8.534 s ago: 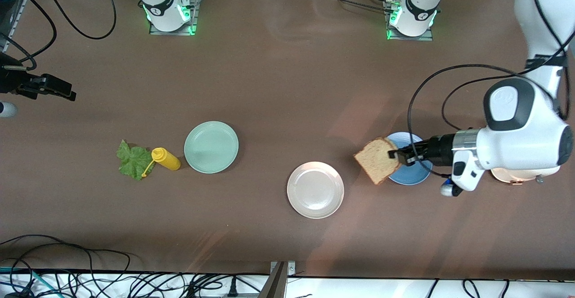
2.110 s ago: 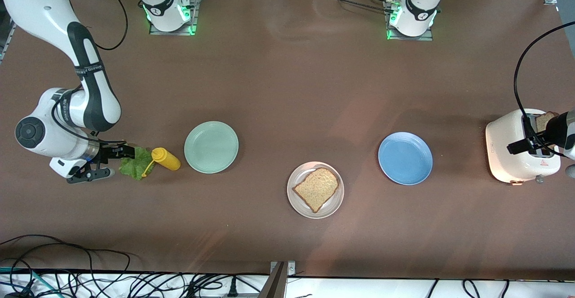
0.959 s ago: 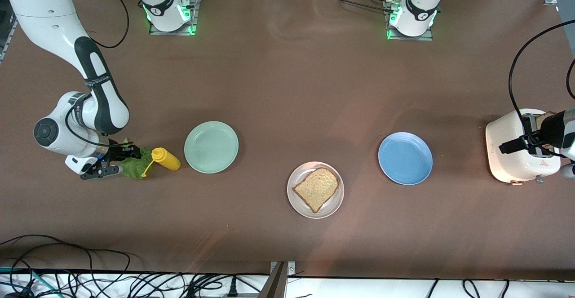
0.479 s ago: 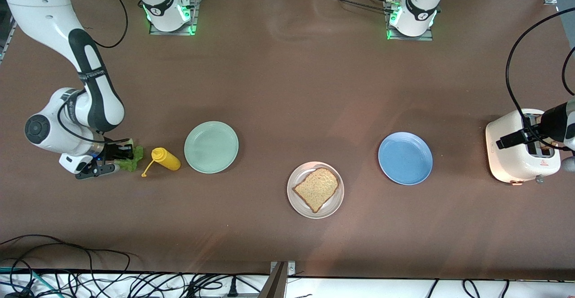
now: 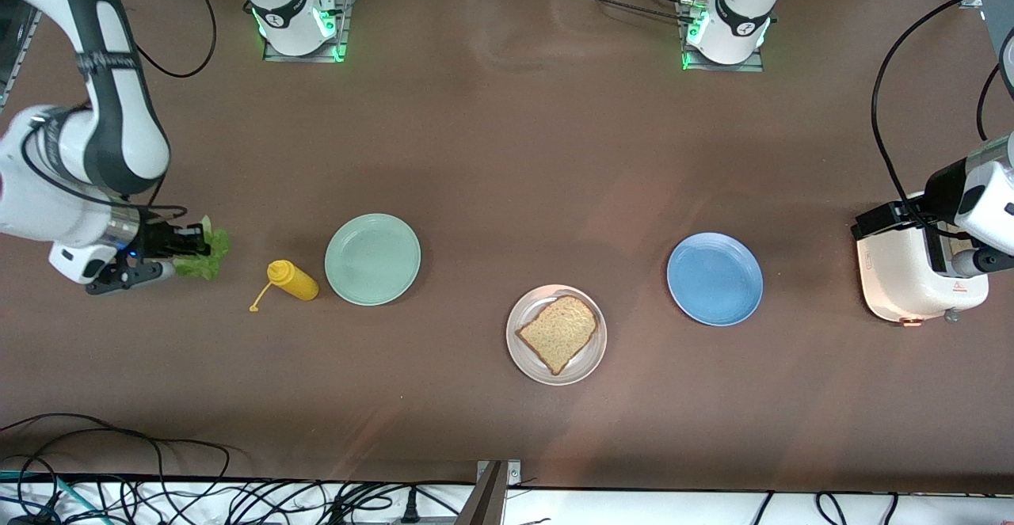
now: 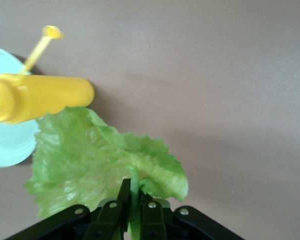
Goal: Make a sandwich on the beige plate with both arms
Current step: 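Lift the lettuce with the right gripper and carry it to the bread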
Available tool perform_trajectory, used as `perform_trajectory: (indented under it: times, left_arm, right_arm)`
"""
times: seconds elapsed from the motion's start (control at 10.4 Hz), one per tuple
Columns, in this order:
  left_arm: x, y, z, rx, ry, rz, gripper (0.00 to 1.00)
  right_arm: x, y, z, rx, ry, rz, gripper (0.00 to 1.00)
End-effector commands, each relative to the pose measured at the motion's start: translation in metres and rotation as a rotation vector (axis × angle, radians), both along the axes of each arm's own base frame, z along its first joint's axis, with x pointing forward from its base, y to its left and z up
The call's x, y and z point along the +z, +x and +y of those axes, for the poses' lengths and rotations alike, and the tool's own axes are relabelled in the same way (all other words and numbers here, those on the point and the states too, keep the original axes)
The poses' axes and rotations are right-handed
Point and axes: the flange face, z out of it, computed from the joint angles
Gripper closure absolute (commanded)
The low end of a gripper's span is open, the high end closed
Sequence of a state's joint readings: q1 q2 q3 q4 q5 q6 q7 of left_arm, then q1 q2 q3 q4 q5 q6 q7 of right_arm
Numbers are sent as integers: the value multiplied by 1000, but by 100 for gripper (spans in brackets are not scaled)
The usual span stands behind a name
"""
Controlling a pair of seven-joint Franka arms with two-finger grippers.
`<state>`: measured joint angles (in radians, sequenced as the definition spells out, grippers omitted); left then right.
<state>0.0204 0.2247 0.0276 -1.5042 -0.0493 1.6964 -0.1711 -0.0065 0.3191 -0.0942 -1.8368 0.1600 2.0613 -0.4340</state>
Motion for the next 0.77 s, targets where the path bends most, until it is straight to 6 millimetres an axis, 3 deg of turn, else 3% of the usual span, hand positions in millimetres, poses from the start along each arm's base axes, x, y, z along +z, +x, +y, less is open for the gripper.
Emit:
perform_trajectory:
  times: [0.0,0.19,0.48,0.67]
  left_arm:
    - [7,-11,9,-2,-34,-35,0]
    - [10,-9,10,-4,-31,-41,0]
    - [11,-9,13,-36,-30,-46,0]
    - [11,-9,25,-47,-31,-49,0]
  right_arm:
    - [49,-7,22,-18,31,-9,100]
    - [77,6,91,-51,26,-15,100]
    - [86,18,212,-110,43,-12,100]
    - [76,34,281,-174,62,-12,100]
